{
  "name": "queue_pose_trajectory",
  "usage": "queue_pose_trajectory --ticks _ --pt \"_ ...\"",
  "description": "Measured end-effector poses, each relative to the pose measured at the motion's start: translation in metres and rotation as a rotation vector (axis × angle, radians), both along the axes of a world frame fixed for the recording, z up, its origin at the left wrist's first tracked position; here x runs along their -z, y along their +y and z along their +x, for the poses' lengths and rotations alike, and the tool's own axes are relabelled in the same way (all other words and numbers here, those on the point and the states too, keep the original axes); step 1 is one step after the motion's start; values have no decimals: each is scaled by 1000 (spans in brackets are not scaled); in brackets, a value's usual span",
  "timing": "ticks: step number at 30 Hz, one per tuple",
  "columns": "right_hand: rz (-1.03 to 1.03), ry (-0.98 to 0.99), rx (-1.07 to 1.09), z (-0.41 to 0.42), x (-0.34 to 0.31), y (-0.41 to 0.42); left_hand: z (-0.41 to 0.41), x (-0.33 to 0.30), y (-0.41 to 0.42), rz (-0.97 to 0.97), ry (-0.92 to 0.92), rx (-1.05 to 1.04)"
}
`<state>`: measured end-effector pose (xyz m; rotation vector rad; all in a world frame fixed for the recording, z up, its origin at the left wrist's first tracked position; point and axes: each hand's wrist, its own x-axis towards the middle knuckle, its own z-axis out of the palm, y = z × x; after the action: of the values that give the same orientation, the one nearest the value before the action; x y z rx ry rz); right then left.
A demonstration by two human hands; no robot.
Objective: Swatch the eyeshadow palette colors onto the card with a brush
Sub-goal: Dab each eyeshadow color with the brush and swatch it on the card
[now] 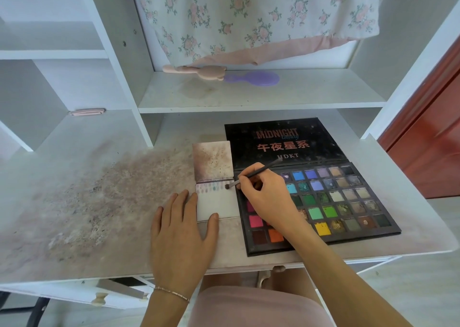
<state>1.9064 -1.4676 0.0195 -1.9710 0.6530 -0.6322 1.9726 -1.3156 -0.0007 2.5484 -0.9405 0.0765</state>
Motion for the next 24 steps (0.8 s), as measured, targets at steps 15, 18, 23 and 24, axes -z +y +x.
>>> queue_pose_trajectory --ticks 15,18,23,24 --pt "-2 3 -3 -1 0 -1 0 0 0 -19 -35 -2" --pt "4 -8 5 0 0 -1 0 0 0 -28 -51 5" --pt "-7 1 0 -1 1 -1 1 2 1 -11 -39 8" --pt "-10 1 2 0 1 -1 1 2 1 -8 -36 8"
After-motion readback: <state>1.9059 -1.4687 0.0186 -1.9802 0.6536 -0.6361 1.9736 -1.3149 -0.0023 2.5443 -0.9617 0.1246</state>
